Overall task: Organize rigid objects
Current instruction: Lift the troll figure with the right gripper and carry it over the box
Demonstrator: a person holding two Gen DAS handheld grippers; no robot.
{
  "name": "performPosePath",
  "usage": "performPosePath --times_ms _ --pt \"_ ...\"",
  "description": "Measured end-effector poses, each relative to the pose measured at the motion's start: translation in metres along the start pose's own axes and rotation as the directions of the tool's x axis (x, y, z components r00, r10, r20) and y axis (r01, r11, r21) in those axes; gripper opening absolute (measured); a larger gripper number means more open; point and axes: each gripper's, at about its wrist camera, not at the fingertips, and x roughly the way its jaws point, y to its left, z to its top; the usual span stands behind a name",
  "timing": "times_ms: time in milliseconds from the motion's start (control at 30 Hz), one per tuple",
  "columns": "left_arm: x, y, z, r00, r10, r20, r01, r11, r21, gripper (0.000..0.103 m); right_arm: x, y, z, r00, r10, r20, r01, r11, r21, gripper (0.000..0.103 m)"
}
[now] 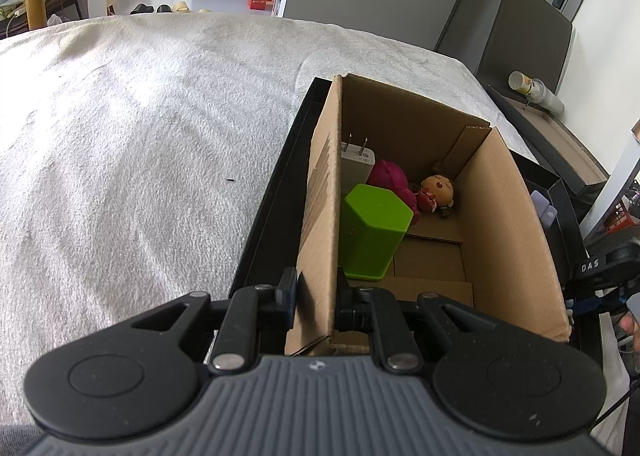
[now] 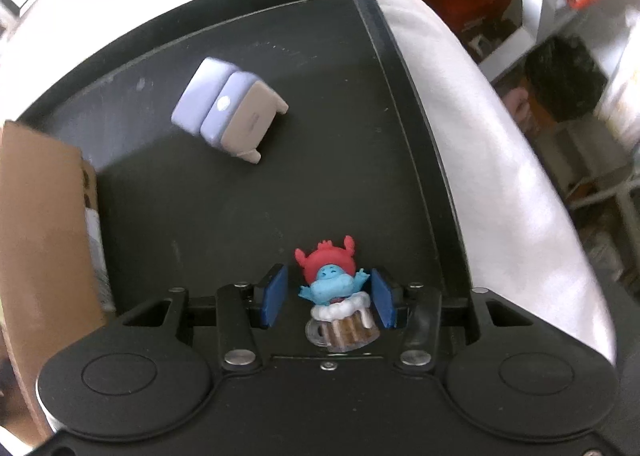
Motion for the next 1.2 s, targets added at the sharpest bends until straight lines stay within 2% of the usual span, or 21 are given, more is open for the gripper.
performPosePath --times_ms 100,233,333,467,567,633,667,767,1200 --pt "0.000 0.000 0.000 1.000 0.000 0.000 0.000 1.000 0.000 0.014 -0.001 0.008 -0.003 0.999 -0.034 0.023 0.036 0.995 -0.091 0.047" --pt "0.000 0.000 0.000 1.000 0.001 0.000 -0.001 1.000 0.002 0.014 -0.002 0.011 -0.006 0.999 -0.027 0.022 0.031 0.981 -0.189 0.048" --pt "0.000 -0.001 0.000 1.000 0.002 0.000 -0.002 1.000 0.002 0.015 0.000 0.006 -0.004 1.000 0.001 -0.001 -0.001 0.981 -0.193 0.048" --pt "0.000 -0.001 0.000 1.000 0.001 0.000 -0.001 1.000 0.001 0.014 0.000 0.006 -0.008 1.000 -0.002 0.006 0.003 0.970 -0.243 0.048" --pt "0.000 -0.001 0.000 1.000 0.001 0.000 -0.001 1.000 0.003 0.014 -0.001 0.005 -0.008 1.000 0.002 0.015 0.001 0.971 -0.240 0.049" --pt "0.000 0.000 0.000 1.000 0.001 0.000 -0.001 1.000 0.001 0.015 -0.003 0.012 -0.011 1.000 -0.006 0.011 0.009 0.969 -0.247 0.045" --pt "0.000 -0.001 0.000 1.000 0.000 0.000 0.000 1.000 0.000 0.015 -0.003 0.014 -0.012 1.000 -0.008 0.005 0.009 0.968 -0.253 0.039" --pt "0.000 0.000 0.000 1.000 -0.002 -0.001 0.002 1.000 -0.009 0.014 -0.006 0.018 -0.014 1.000 -0.017 -0.001 0.017 0.969 -0.245 0.038" --pt "-0.001 0.001 -0.001 1.000 0.003 0.000 -0.003 1.000 0.000 0.015 -0.048 0.025 -0.020 0.997 0.015 0.078 0.006 0.966 -0.260 0.038"
